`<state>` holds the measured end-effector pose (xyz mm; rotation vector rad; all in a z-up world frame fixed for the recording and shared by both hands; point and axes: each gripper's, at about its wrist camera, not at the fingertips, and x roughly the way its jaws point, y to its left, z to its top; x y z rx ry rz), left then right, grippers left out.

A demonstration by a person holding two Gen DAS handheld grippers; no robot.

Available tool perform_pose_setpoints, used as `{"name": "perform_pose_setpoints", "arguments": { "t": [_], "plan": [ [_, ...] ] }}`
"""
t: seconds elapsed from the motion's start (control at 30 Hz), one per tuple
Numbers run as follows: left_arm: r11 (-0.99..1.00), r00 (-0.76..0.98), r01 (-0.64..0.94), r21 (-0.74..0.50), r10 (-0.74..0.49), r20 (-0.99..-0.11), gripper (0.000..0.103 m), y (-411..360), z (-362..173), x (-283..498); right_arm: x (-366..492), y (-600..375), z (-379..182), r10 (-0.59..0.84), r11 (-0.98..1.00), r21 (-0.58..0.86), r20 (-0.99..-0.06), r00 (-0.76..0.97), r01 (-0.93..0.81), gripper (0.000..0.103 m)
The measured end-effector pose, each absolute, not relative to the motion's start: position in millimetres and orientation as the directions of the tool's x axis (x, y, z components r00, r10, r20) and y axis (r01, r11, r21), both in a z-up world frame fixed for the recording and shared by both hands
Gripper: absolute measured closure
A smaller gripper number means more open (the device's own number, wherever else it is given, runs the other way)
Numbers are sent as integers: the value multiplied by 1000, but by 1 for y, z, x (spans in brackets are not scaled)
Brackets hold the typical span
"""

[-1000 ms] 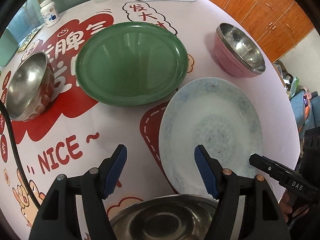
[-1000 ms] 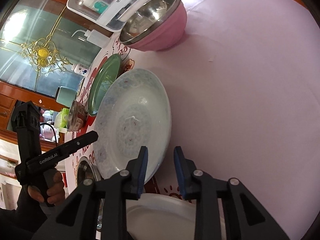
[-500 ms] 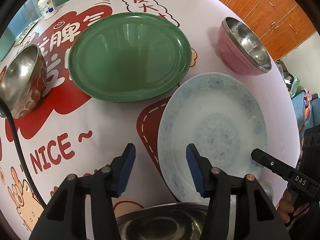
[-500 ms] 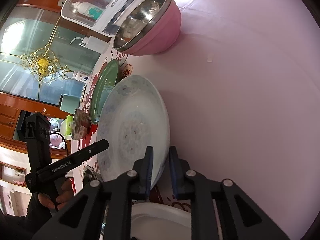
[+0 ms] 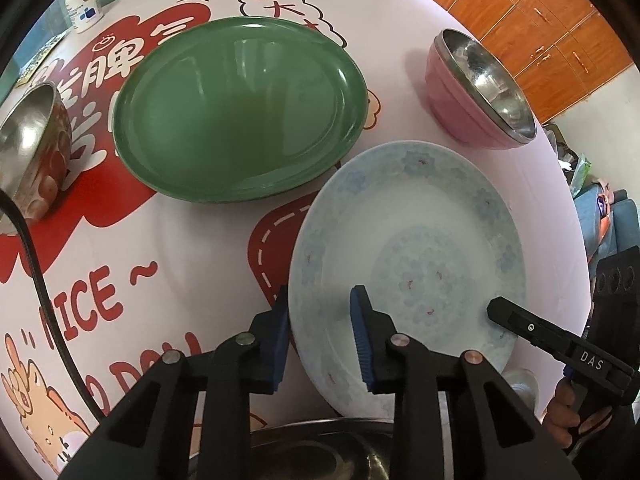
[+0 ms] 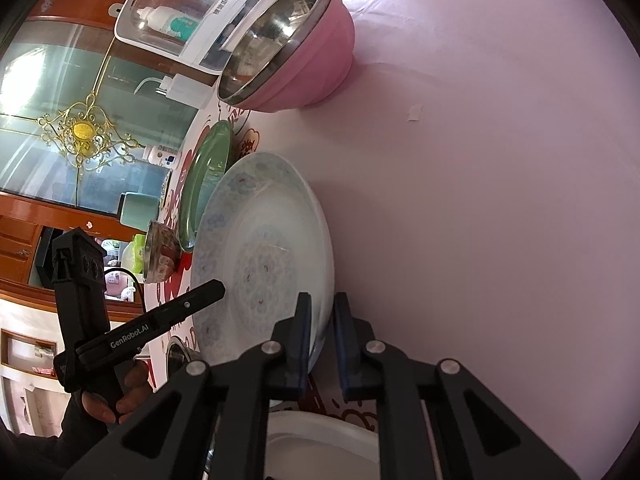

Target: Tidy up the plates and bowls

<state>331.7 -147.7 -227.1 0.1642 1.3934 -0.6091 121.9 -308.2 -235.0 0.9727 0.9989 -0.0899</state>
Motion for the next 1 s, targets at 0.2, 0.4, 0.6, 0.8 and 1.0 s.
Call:
{"name": "perform_pose_setpoints", "arguments": {
  "t": [0.2,0.4,0.6,0.8,1.0],
  "plan": [
    [839,61,487,-244,-311,-948,77,-150,-228,332,124,-309,-236,361,591,652,-740,567,475,92],
    [838,68,483,-253,-324,-944,80,-141,-227,331,126,-310,-236,372,580,656,-741,559,484,92],
    [835,93,480,-271,-355,-930,80,-137,-219,331,126,-310,-235,377,580,656,-742,555,483,92],
    [824,117,487,-289,-390,-913,80,-136,-206,328,121,-311,-232,378,573,665,-733,565,479,92],
    [817,137,485,-313,-424,-895,80,-130,-192,328,116,-313,-223,365,578,669,-724,586,467,92]
  ]
}}
